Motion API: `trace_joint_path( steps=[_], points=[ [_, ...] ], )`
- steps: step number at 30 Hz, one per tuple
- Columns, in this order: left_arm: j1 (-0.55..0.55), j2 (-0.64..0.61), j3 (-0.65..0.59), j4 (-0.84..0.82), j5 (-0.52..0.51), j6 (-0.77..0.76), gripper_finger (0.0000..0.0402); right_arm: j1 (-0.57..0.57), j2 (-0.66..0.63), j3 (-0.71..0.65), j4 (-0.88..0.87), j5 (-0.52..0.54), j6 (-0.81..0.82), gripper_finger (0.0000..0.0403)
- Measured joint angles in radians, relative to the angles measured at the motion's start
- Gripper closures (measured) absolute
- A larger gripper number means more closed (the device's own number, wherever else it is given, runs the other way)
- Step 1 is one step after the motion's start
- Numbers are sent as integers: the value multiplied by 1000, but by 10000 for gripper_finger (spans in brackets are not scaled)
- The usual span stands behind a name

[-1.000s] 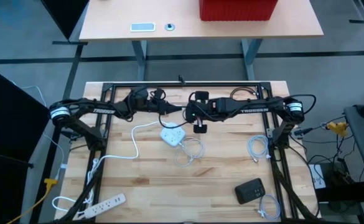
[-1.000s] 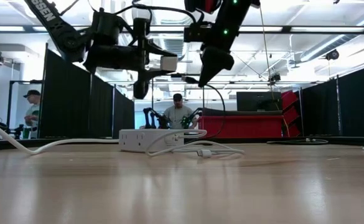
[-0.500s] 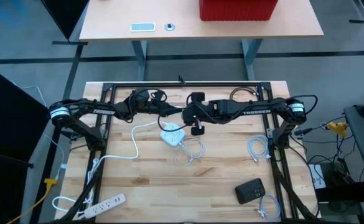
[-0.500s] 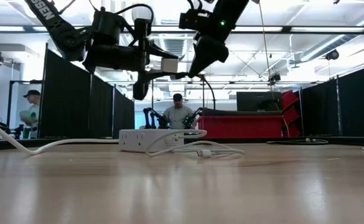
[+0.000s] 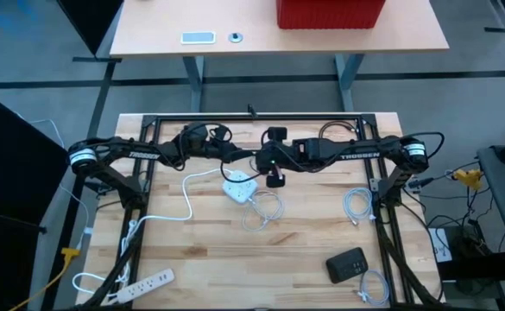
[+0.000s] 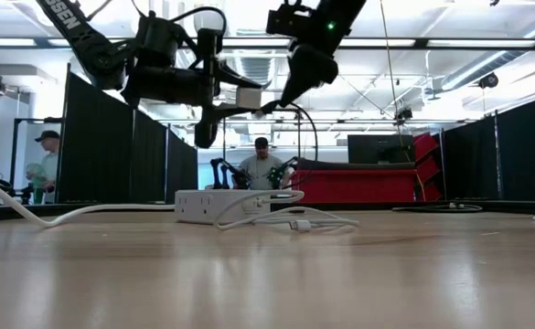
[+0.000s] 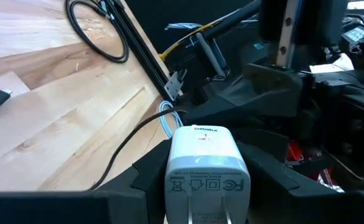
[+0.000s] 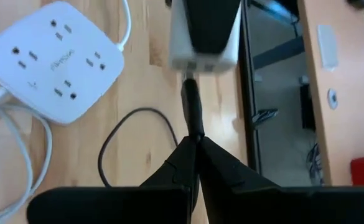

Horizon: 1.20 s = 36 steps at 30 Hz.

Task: Insert USB
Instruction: Insert the left black USB cable into the white charger adapter

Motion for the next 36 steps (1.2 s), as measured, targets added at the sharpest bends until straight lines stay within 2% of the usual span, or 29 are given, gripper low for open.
trace_joint_path(
  steps=[8, 12, 16, 36],
  points=[
    [5, -41, -27, 5, 39, 20, 257, 1, -23, -105, 26, 0, 66, 403],
    [5, -49, -39, 6, 25, 20, 257, 1, -52, -146, 127, 0, 77, 403],
    [6, -47, -42, 0, -15, 26, 257, 3, -58, -148, 201, -25, 64, 403],
    [5, -46, -42, -3, -16, 20, 257, 3, -81, -149, 214, -26, 55, 403]
  ],
)
